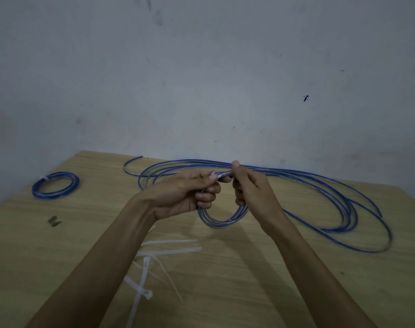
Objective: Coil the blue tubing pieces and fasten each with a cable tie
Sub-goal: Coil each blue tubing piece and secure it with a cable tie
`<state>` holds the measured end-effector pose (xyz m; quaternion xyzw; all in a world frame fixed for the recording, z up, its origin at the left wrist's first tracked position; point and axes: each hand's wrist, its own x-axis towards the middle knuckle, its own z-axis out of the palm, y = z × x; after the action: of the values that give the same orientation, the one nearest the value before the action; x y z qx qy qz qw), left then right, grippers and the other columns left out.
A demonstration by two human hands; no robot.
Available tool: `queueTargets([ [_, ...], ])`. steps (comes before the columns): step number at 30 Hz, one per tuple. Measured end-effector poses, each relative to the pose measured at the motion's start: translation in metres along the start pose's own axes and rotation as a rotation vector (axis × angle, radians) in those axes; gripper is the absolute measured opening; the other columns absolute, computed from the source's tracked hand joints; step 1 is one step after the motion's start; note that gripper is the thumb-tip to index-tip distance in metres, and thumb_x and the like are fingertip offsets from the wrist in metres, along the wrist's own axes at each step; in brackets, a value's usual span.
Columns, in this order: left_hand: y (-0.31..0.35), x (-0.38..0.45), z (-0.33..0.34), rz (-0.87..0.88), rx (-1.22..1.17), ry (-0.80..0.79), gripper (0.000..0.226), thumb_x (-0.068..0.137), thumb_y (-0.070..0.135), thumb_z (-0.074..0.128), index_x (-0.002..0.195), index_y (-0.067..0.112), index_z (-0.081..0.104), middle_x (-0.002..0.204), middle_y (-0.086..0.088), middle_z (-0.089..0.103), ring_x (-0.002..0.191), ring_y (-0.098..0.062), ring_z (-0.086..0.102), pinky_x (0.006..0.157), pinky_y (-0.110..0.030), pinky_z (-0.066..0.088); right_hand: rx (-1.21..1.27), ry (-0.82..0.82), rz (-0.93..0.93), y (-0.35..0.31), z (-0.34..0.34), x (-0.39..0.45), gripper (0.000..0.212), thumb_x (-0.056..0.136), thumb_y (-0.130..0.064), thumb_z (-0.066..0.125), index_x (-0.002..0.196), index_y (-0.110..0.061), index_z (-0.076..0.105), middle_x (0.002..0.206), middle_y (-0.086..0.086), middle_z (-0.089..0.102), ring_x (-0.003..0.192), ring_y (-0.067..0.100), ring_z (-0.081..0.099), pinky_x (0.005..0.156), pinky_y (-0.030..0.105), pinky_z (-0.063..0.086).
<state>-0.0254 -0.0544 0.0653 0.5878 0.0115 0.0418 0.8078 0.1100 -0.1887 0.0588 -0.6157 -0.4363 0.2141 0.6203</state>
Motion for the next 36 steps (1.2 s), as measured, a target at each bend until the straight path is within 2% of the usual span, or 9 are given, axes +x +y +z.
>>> queueTargets([
  [4,-0.002,0.004,0.001,0.061,-0.004,0.063,0.029,0.099,0.018,0.051,0.124,0.009,0.041,0.078,0.001,0.036,0.062,-0.005,0.035,0.059,-0.018,0.036,0.003,0.086,0.02,0.004,0.0,0.006,0.033,0.104,-0.035,0.052,0.094,-0.008,0.068,0.056,-0.016,0.036,0.05,0.006,0.031,0.049,0.022,0.031],
  [7,-0.001,0.009,0.006,0.07,0.094,0.157,0.009,0.103,0.016,0.046,0.108,0.01,0.052,0.076,0.001,0.035,0.06,-0.007,0.032,0.055,-0.019,0.031,-0.025,0.069,-0.01,0.004,0.0,0.005,0.024,0.106,-0.026,0.048,0.101,-0.016,0.069,0.059,-0.011,0.037,0.046,0.007,0.034,0.048,0.027,0.036],
  [9,-0.001,0.015,0.01,0.022,0.221,0.286,0.033,0.104,0.011,0.035,0.13,0.011,0.055,0.07,0.003,0.036,0.056,-0.007,0.029,0.052,-0.02,0.027,-0.124,0.048,-0.053,0.004,0.001,0.003,0.026,0.108,-0.023,0.042,0.103,-0.026,0.067,0.062,-0.005,0.039,0.044,0.01,0.037,0.047,0.031,0.042],
  [14,-0.005,0.016,0.022,0.081,0.451,0.387,0.053,0.102,0.008,0.031,0.148,0.034,0.027,0.072,0.001,0.04,0.056,-0.01,0.03,0.055,-0.026,0.027,-0.28,0.09,-0.109,0.007,0.006,0.0,0.038,0.108,-0.035,0.04,0.082,-0.019,0.063,0.054,-0.007,0.044,0.049,0.014,0.043,0.051,0.045,0.045],
  [18,-0.012,0.014,0.031,0.203,0.779,0.418,0.052,0.103,0.012,0.031,0.144,0.04,0.018,0.072,-0.006,0.041,0.053,-0.009,0.037,0.057,-0.027,0.032,-0.262,0.116,-0.134,0.007,0.01,-0.001,0.046,0.105,-0.042,0.047,0.071,-0.011,0.059,0.052,-0.006,0.045,0.048,0.011,0.039,0.054,0.036,0.037],
  [23,-0.015,0.013,0.031,0.241,0.906,0.428,0.041,0.102,0.011,0.03,0.137,0.032,0.022,0.065,0.002,0.04,0.051,-0.011,0.036,0.053,-0.026,0.032,-0.185,0.191,-0.114,0.01,0.016,-0.002,0.027,0.102,-0.029,0.056,0.083,-0.013,0.067,0.058,-0.001,0.06,0.048,0.004,0.045,0.051,0.019,0.036],
  [27,-0.019,0.017,0.025,0.21,0.895,0.414,0.04,0.1,0.014,0.031,0.132,0.037,0.024,0.066,0.004,0.038,0.056,-0.015,0.034,0.053,-0.032,0.031,-0.158,0.182,-0.114,0.011,0.015,-0.001,0.024,0.099,-0.018,0.059,0.078,-0.013,0.068,0.069,0.004,0.067,0.058,0.006,0.052,0.058,0.021,0.043],
  [32,-0.023,0.019,0.024,0.259,0.948,0.399,0.018,0.108,0.027,0.034,0.126,0.025,0.032,0.071,-0.001,0.046,0.065,-0.023,0.044,0.062,-0.045,0.04,-0.074,0.22,0.042,0.012,0.007,0.003,0.03,0.097,-0.018,0.058,0.068,-0.017,0.059,0.052,-0.012,0.045,0.049,0.008,0.035,0.052,0.028,0.032],
  [36,-0.031,0.021,0.023,0.294,1.049,0.491,0.04,0.105,0.049,0.032,0.091,0.021,0.056,0.067,0.005,0.051,0.062,-0.016,0.052,0.069,-0.049,0.049,0.056,0.275,0.086,0.014,0.003,0.007,0.032,0.099,-0.021,0.056,0.068,-0.015,0.052,0.052,-0.011,0.036,0.048,0.01,0.028,0.05,0.029,0.027],
])
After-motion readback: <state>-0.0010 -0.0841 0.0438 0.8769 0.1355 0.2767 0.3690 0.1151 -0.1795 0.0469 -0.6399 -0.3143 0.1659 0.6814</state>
